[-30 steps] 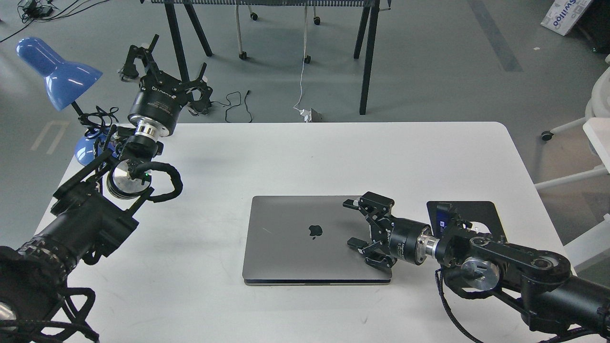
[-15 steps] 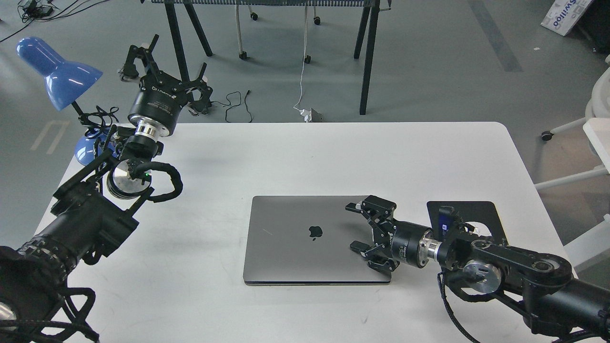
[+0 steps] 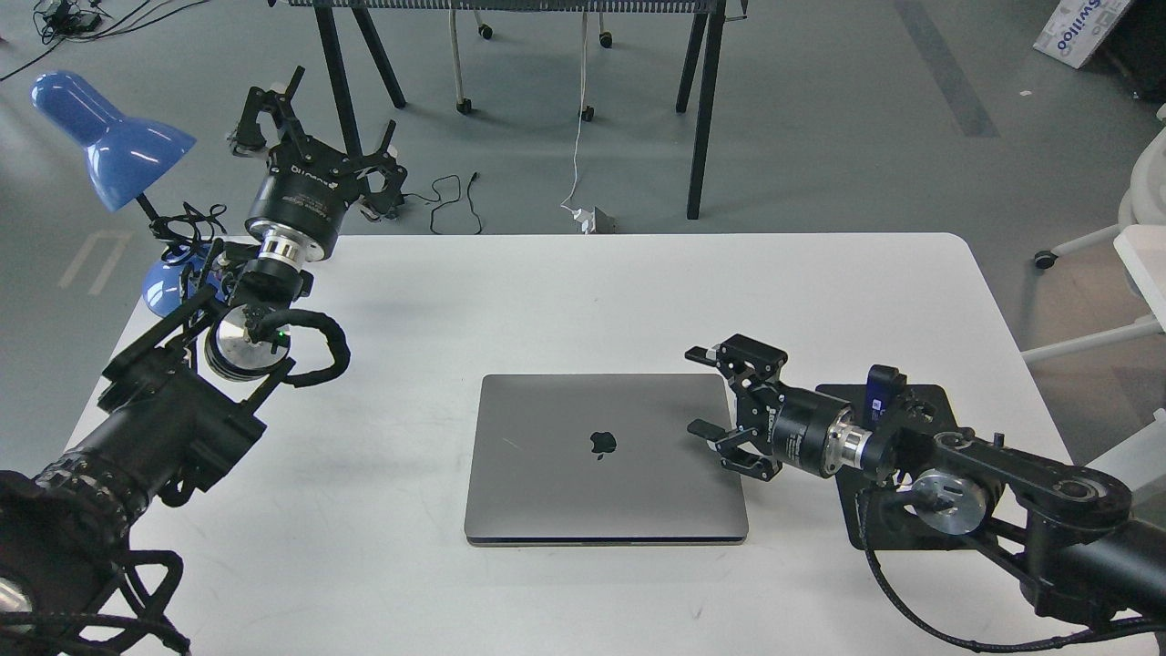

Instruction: Close notebook with right arm

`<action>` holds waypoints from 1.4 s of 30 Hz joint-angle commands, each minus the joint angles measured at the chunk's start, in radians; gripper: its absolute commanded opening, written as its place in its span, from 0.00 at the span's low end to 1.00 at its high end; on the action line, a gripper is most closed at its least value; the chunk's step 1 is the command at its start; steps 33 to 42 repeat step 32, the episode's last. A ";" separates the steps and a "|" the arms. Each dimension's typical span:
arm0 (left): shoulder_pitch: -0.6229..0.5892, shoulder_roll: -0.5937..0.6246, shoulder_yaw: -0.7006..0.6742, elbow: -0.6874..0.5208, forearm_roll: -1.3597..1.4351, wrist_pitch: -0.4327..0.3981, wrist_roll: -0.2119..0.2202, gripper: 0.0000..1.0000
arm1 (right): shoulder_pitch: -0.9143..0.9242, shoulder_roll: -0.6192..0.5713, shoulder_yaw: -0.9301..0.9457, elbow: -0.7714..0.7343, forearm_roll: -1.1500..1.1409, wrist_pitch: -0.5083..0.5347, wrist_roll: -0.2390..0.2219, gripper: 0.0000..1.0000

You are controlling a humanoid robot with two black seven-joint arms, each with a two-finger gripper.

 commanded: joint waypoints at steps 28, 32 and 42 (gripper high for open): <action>0.001 -0.001 -0.002 -0.002 -0.002 0.000 -0.005 1.00 | 0.061 0.145 0.700 -0.290 0.322 0.022 -0.020 1.00; 0.003 -0.001 -0.002 -0.002 -0.002 0.000 -0.005 1.00 | 0.061 0.144 0.687 -0.287 0.321 0.023 -0.026 1.00; 0.003 -0.001 -0.002 -0.002 -0.002 0.000 -0.005 1.00 | 0.061 0.144 0.687 -0.287 0.321 0.023 -0.026 1.00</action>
